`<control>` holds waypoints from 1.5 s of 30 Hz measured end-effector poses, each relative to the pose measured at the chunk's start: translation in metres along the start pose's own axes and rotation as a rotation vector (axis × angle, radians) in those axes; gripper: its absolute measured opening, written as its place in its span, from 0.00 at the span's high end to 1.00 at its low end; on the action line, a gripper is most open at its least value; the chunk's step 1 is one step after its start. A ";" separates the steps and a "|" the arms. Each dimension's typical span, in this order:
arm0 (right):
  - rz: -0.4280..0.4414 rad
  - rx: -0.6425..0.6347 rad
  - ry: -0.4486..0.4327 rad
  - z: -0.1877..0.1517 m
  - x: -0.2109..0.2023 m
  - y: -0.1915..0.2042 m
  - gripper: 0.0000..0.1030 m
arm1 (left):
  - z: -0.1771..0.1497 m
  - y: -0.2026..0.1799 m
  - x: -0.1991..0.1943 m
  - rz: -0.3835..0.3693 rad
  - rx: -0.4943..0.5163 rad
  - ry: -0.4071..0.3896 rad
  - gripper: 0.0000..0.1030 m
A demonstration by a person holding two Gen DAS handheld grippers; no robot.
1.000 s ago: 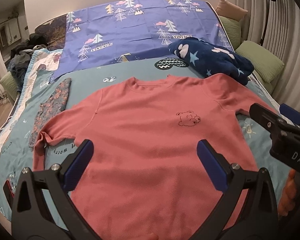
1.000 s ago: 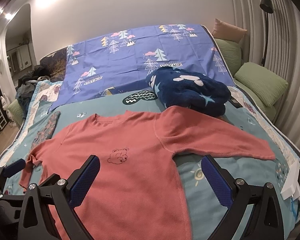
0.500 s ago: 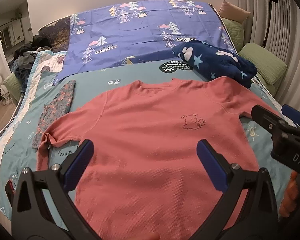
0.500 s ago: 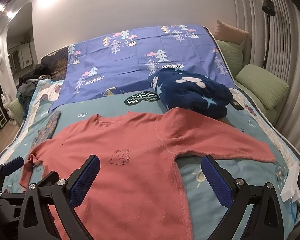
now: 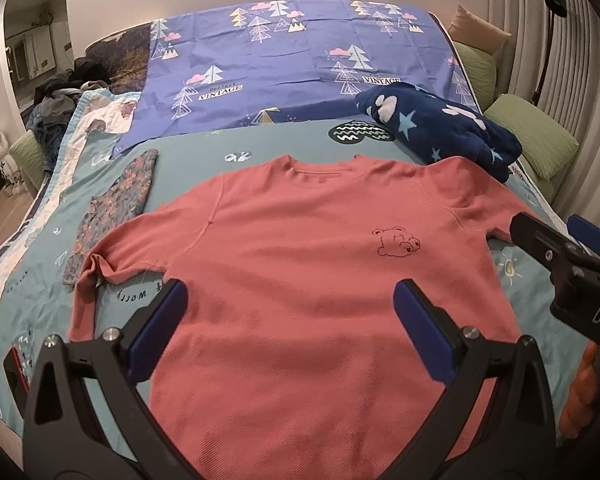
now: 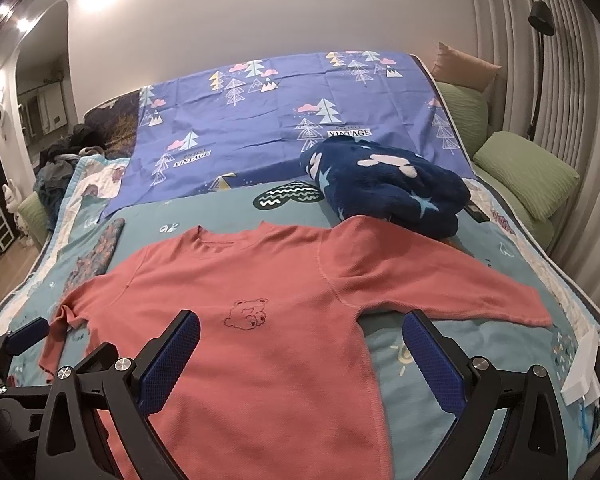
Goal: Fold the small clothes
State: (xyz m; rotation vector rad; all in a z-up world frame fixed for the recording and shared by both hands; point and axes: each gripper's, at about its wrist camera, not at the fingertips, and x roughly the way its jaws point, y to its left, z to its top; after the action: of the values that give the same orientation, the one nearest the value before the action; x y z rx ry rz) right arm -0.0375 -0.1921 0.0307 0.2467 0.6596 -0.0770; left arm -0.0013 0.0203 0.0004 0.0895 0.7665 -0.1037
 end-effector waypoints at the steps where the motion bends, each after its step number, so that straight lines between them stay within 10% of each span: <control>1: -0.001 -0.001 0.000 0.000 0.000 0.000 0.00 | 0.000 0.002 0.001 -0.003 -0.005 0.002 0.01; 23: 0.047 -0.079 0.043 0.000 0.019 0.031 0.00 | -0.018 0.059 0.022 0.015 -0.103 0.059 0.05; 33: 0.061 -0.154 0.113 -0.009 0.043 0.058 0.00 | -0.086 0.228 0.057 0.245 -0.439 0.221 0.22; 40: 0.073 -0.206 0.154 -0.016 0.057 0.081 0.00 | -0.125 0.285 0.073 0.167 -0.682 0.269 0.23; 44: 0.074 -0.235 0.170 -0.018 0.062 0.090 0.00 | -0.118 0.282 0.087 0.132 -0.684 0.246 0.40; 45: 0.074 -0.238 0.173 -0.018 0.063 0.092 0.00 | -0.114 0.282 0.094 0.143 -0.673 0.236 0.61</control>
State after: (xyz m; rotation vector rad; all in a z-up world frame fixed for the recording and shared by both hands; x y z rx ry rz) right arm 0.0150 -0.0984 -0.0031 0.0483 0.8236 0.0949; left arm 0.0234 0.3073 -0.1351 -0.4895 0.9933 0.3078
